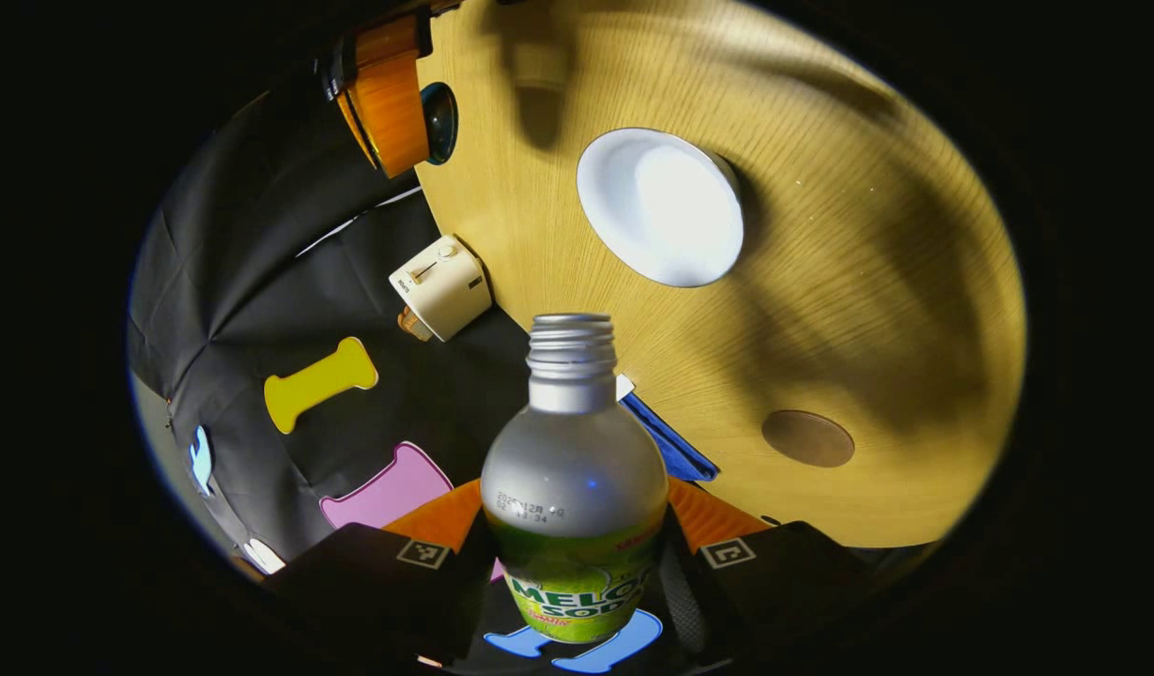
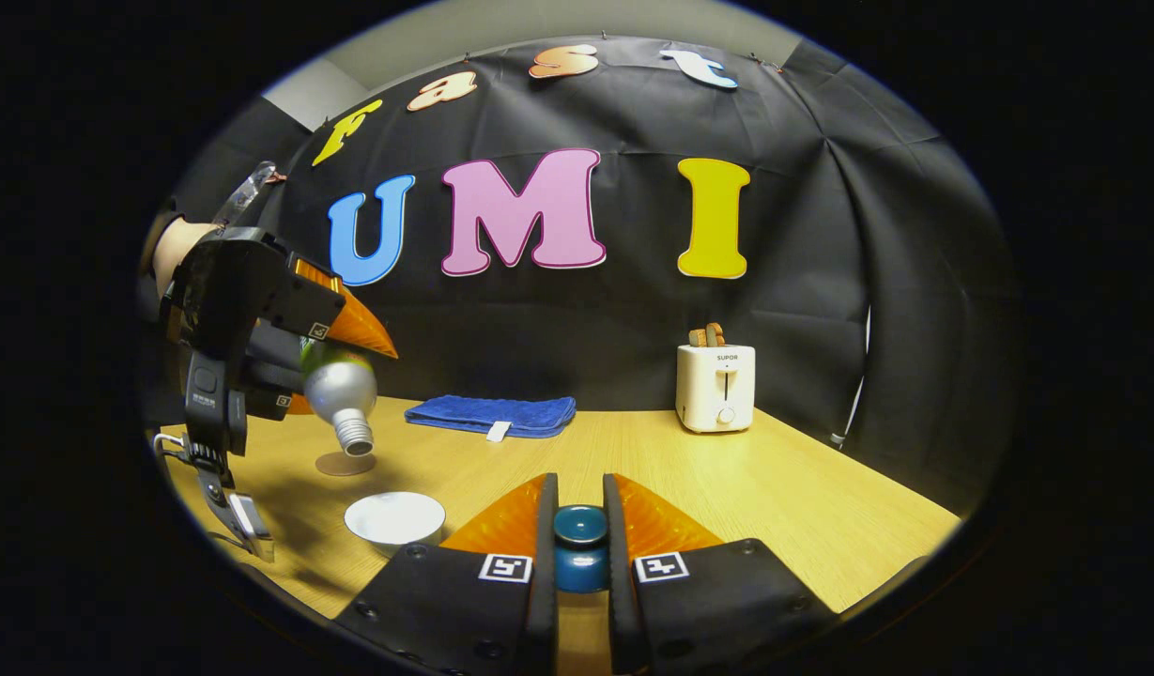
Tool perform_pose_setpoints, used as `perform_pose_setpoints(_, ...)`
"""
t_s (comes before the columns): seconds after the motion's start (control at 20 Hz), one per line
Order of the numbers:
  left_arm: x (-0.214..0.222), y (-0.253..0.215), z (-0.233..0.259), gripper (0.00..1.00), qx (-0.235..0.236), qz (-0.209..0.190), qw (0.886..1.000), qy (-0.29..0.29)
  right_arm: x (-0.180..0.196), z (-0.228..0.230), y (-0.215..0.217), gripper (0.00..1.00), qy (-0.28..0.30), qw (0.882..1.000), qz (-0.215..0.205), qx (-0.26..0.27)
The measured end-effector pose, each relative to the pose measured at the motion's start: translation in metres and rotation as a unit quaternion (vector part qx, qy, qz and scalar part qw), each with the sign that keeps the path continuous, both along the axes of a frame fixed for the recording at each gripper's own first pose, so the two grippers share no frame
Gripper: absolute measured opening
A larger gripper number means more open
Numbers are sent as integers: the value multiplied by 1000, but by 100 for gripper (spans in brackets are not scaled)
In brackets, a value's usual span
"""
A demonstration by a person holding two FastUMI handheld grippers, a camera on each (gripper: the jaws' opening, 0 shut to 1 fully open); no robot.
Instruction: Open the teacup lid with one hand, grasp the water bottle and pour water into the teacup with the other hand; after pouring, place the water bottle on the coaster and then close the teacup lid.
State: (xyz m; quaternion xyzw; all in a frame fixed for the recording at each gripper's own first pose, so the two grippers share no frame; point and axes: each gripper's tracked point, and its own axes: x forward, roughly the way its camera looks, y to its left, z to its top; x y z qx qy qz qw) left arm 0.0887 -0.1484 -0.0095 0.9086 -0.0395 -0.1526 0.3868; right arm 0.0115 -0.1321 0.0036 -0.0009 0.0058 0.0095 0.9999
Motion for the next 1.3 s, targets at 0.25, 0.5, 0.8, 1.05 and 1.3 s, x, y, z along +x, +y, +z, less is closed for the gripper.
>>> perform_pose_setpoints(0.25, -3, 1, -4, 81, -34, -3, 999, 6, 0, 0, 0, 25, 0, 1000, 0, 0)
perform_pose_setpoints(0.5, -4, 8, 0, 82, -124, 7, 992, 19, 0, 0, 0, 25, 0, 1000, 0, 0)
perform_pose_setpoints(0.8, -14, 26, 5, 81, -290, 35, 955, 43, -1, 0, 0, 25, 0, 1000, 0, 0)
perform_pose_setpoints(1.05, -27, 61, 4, 81, -456, 82, 883, 79, 0, 1, 0, 25, 0, 1000, 0, 0)
perform_pose_setpoints(1.3, -34, 94, 18, 80, -625, 100, 769, 88, 0, 1, -2, 25, 0, 1000, -5, 0)
